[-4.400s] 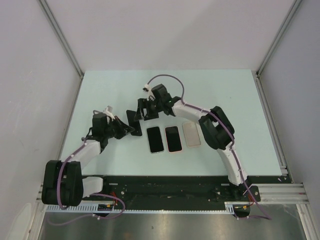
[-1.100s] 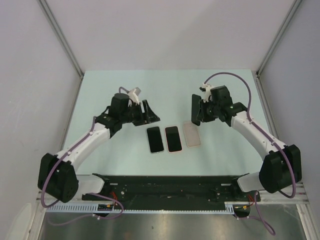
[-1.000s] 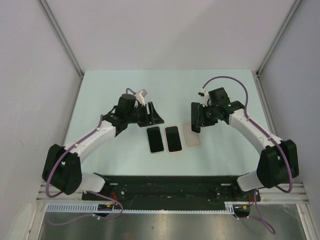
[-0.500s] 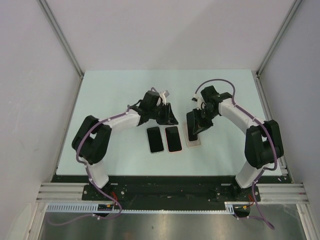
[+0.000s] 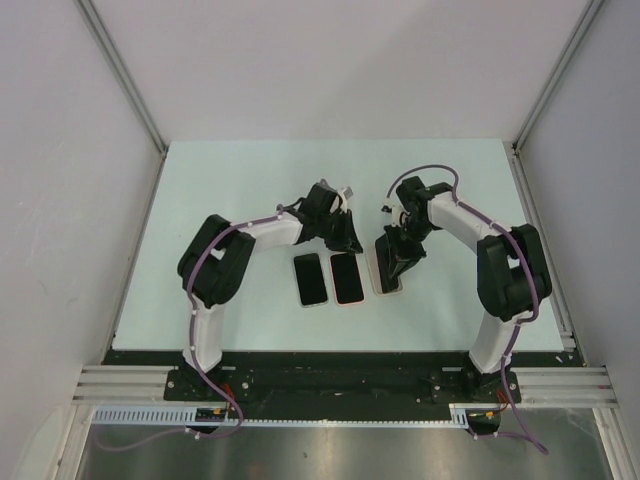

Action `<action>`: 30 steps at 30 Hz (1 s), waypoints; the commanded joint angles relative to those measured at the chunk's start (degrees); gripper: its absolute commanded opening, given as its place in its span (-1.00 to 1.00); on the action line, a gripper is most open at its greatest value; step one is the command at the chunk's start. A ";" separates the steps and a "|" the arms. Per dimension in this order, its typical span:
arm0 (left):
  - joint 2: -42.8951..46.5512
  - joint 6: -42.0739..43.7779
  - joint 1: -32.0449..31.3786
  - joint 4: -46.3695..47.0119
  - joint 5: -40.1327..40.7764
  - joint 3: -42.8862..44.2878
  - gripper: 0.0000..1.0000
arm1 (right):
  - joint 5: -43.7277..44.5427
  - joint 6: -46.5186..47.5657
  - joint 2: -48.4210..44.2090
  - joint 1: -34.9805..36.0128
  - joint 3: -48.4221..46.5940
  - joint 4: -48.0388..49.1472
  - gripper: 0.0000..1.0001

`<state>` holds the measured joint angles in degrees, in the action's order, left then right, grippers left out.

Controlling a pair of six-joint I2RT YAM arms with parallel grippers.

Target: Put the phone into the phone case

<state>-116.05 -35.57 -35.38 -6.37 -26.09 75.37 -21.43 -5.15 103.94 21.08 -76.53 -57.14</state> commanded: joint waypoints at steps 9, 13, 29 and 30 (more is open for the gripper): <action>-8.40 2.35 -2.15 -5.75 1.83 9.88 -0.74 | 0.24 1.11 3.81 -0.43 -2.48 -2.45 -0.62; -9.54 2.70 -2.42 -6.90 2.44 11.55 -0.74 | 0.60 0.58 4.34 -1.04 -2.57 -1.48 -0.45; -5.24 2.96 -2.51 -15.33 6.66 14.89 -0.83 | 5.61 -2.93 4.96 -1.13 -3.98 1.07 -0.37; -5.07 2.96 -2.42 -15.60 6.92 14.98 -0.87 | 5.52 -2.94 4.87 -1.22 -3.89 1.16 -0.37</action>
<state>-124.84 -34.00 -37.60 -17.21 -23.62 87.57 -17.56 -6.44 109.19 19.70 -78.37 -57.12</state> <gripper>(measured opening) 0.092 0.314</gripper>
